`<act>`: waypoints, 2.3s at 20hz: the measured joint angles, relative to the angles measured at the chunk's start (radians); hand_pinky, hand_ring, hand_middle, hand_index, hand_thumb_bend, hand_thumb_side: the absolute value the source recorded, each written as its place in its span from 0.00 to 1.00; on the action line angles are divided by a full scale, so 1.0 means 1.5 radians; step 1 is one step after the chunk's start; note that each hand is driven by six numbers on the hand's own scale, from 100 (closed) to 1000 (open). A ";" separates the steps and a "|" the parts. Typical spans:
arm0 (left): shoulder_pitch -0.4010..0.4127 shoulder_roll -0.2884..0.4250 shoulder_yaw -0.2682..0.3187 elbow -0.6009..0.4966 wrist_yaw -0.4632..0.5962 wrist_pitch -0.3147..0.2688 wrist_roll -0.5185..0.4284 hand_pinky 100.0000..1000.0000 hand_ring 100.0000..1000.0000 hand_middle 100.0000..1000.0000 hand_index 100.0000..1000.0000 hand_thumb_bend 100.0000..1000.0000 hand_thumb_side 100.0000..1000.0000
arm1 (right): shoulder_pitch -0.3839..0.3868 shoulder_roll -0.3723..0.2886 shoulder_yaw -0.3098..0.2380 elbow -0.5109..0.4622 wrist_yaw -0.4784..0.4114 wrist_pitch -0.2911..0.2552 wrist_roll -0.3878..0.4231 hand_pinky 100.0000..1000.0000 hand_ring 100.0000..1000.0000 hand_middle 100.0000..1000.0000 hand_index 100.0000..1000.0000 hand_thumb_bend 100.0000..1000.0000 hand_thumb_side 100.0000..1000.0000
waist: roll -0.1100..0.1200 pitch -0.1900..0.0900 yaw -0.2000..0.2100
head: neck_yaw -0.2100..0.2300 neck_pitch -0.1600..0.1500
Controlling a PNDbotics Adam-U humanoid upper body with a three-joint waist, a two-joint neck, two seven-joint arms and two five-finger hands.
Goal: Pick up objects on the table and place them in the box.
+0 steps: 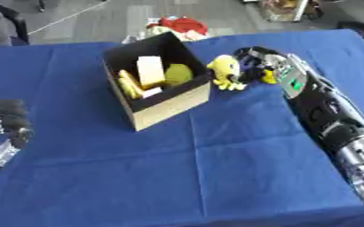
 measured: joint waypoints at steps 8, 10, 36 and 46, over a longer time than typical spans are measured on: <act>0.000 -0.001 0.000 0.000 0.000 0.000 -0.002 0.68 0.63 0.62 0.79 0.54 0.49 | 0.000 0.015 -0.006 -0.037 0.053 0.019 -0.066 0.68 0.48 0.38 0.44 0.01 0.00 | 0.000 0.000 0.002 | -0.001 -0.004; 0.000 -0.001 0.000 0.000 0.001 0.000 -0.002 0.68 0.62 0.62 0.79 0.54 0.49 | 0.000 0.015 -0.016 -0.063 0.053 0.027 -0.088 0.67 0.46 0.34 0.39 0.00 0.00 | 0.000 0.000 0.002 | -0.001 -0.004; 0.000 -0.006 0.001 0.000 0.008 0.001 -0.005 0.68 0.63 0.62 0.79 0.54 0.49 | -0.023 0.101 0.140 -0.188 0.013 -0.110 -0.050 0.87 0.82 0.93 0.99 0.43 0.28 | 0.000 0.000 0.004 | -0.017 -0.004; 0.003 -0.005 0.004 0.000 0.008 0.001 -0.002 0.68 0.63 0.62 0.79 0.54 0.49 | 0.003 -0.010 0.033 -0.226 -0.007 -0.050 -0.048 0.87 0.81 0.89 0.97 0.26 0.08 | 0.000 -0.005 -0.020 | -0.007 -0.003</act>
